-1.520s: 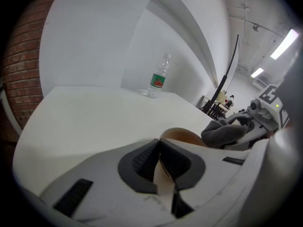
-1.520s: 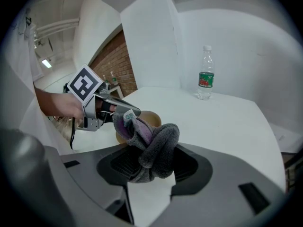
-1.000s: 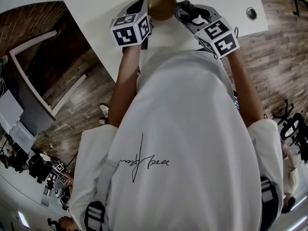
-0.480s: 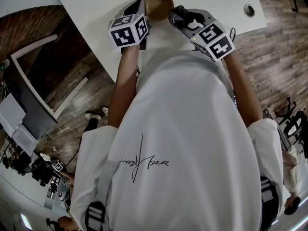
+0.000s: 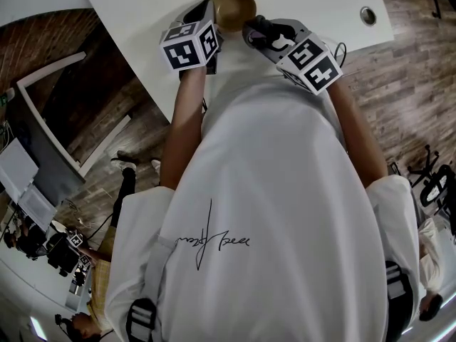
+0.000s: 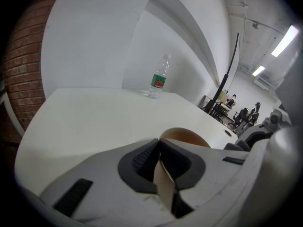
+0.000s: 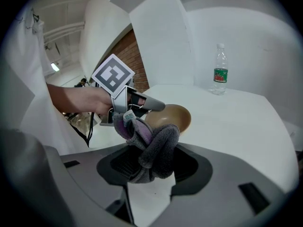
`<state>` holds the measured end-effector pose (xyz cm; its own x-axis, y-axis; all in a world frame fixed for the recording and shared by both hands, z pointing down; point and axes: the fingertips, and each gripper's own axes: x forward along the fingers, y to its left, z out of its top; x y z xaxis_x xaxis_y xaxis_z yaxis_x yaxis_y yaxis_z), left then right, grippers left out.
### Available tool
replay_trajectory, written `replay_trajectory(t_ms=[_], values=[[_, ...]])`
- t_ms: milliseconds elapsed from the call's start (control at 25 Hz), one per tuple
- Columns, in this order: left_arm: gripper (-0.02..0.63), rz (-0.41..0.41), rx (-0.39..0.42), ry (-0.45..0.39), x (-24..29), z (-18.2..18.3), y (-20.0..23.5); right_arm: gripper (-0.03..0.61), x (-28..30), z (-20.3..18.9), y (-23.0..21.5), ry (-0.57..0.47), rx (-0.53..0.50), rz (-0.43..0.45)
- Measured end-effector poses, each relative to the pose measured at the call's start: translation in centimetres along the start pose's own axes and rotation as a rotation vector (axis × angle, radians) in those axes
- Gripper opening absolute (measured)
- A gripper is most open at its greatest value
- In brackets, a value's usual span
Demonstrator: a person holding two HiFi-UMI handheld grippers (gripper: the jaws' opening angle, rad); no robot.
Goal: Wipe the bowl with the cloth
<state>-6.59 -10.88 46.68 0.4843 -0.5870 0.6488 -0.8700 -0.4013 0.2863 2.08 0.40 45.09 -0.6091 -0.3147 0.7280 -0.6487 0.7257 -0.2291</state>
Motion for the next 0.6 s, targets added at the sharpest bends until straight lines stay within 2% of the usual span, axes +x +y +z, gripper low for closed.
replay_trajectory(t_ms=[600], values=[[0.021,0.007,0.0,0.0,0.1,-0.2,-0.1,0.183,1.4,0.5,2.4,0.027,-0.054,0.109]])
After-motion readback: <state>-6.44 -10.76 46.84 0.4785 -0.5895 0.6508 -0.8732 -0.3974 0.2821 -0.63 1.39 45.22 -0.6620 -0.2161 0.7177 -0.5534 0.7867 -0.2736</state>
